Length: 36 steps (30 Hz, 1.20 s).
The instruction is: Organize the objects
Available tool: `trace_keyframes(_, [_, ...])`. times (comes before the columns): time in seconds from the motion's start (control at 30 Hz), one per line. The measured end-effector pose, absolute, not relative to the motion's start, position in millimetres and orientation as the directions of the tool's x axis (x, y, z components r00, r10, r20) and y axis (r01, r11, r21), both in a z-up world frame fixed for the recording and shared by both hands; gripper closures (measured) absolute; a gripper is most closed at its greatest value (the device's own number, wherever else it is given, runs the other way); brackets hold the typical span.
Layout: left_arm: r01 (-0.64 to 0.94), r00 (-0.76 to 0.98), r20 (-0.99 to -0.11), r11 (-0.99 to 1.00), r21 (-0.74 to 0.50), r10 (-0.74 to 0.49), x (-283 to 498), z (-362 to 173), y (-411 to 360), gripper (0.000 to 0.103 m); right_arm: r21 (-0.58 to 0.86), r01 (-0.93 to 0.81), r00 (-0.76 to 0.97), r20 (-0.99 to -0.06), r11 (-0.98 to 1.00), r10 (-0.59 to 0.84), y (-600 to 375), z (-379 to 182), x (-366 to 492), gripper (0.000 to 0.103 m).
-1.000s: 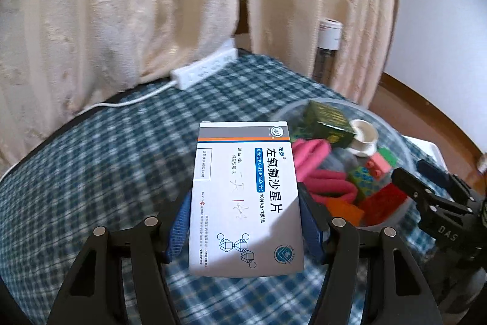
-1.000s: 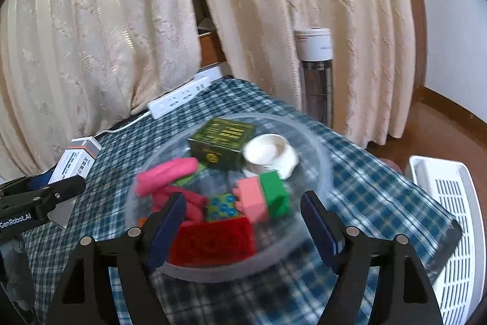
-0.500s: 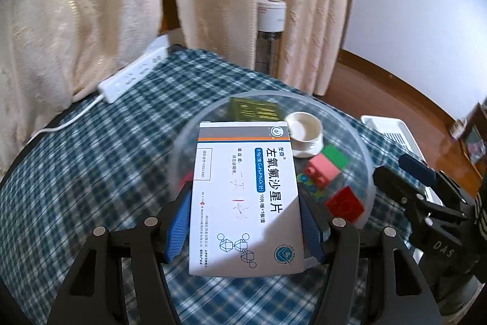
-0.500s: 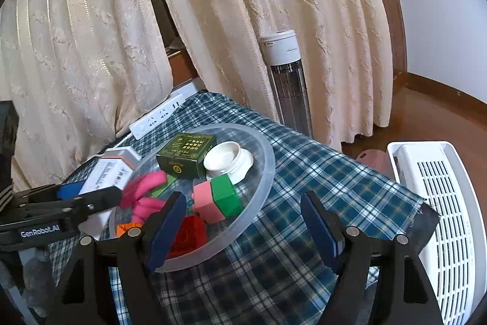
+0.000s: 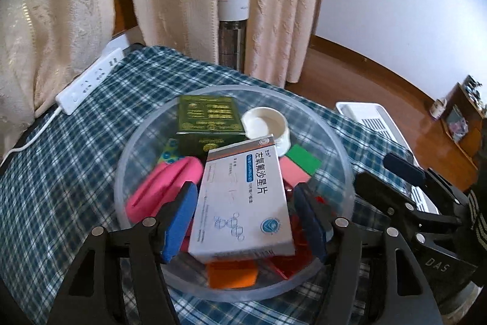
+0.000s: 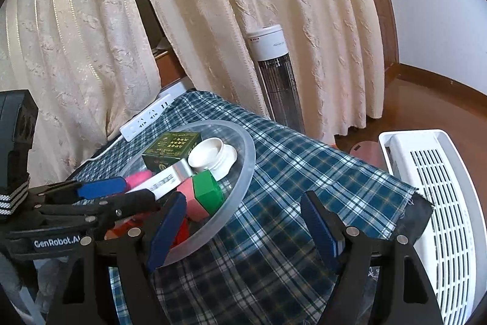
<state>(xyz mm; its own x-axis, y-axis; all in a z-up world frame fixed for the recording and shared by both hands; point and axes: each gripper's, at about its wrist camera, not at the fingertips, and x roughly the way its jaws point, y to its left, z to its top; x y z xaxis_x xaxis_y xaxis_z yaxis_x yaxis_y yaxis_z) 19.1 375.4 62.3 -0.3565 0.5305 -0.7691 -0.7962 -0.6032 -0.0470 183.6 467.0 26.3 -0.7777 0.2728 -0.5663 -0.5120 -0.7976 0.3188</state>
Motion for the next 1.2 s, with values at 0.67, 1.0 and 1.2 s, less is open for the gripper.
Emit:
trace_keyframes(0.67, [-0.666, -0.619, -0.617, -0.742, 0.084, 0.486, 38, 100, 300, 0.024, 0.230, -0.513, -0.758, -0.574, -0.827, 0.310, 417, 38, 190, 0.001])
trace_keyframes(1.0, [-0.599, -0.683, -0.574, -0.796, 0.086, 0.451, 47, 110, 257, 0.012, 0.189, -0.489, -0.760, -0.572, -0.852, 0.309, 380, 47, 186, 0.001])
trace_keyframes(1.2, [-0.561, -0.703, -0.580, -0.822, 0.097, 0.411, 49, 107, 245, 0.012, 0.160, -0.475, -0.759, -0.571, -0.865, 0.311, 363, 50, 185, 0.001])
